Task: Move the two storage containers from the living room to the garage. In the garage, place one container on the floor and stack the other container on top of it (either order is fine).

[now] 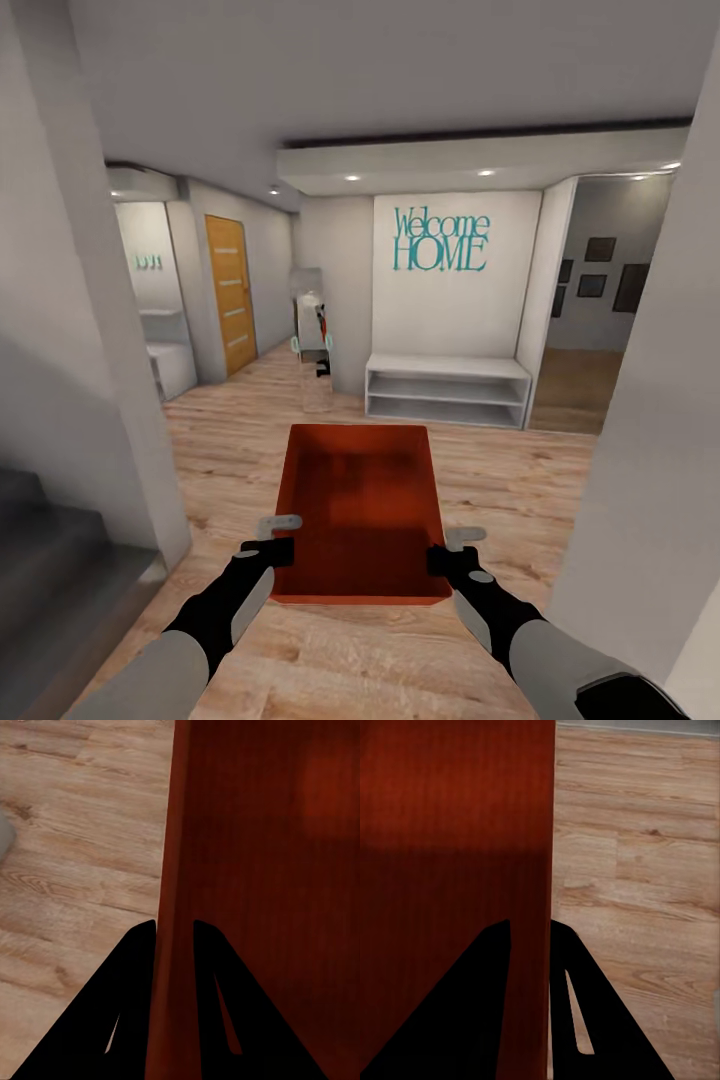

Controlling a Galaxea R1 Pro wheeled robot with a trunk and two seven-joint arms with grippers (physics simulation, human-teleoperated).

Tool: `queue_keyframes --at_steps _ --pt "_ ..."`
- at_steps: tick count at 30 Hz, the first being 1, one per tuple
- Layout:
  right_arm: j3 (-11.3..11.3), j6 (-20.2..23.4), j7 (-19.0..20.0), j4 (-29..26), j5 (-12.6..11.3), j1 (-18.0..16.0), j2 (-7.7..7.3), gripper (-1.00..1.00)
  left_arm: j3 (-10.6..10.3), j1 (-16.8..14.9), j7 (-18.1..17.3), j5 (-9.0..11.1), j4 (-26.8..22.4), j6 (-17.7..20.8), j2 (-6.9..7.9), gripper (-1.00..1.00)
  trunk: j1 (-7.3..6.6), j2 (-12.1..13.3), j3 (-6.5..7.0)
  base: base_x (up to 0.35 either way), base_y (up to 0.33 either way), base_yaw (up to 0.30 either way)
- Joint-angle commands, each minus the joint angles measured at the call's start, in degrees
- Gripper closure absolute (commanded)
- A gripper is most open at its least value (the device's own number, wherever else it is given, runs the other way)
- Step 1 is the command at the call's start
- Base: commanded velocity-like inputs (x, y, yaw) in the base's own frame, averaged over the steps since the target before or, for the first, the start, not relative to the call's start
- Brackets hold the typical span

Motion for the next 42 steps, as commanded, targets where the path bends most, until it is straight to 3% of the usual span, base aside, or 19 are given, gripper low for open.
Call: queue_keyframes --at_steps 1,42 --pt "-1.11 -0.18 0.28 -0.25 -0.37 -0.04 -0.01 1.0 4.91 -0.02 0.65 2.65 -0.08 0.19 0.1 1.0 0.05 -0.04 -0.02 0.323 0.0 0.0" --pt "-1.11 -0.07 0.32 -0.16 -0.37 -0.04 -0.01 1.0 4.86 -0.02 0.65 2.65 -0.08 0.19 0.1 1.0 0.05 -0.04 -0.02 0.323 0.0 0.0"
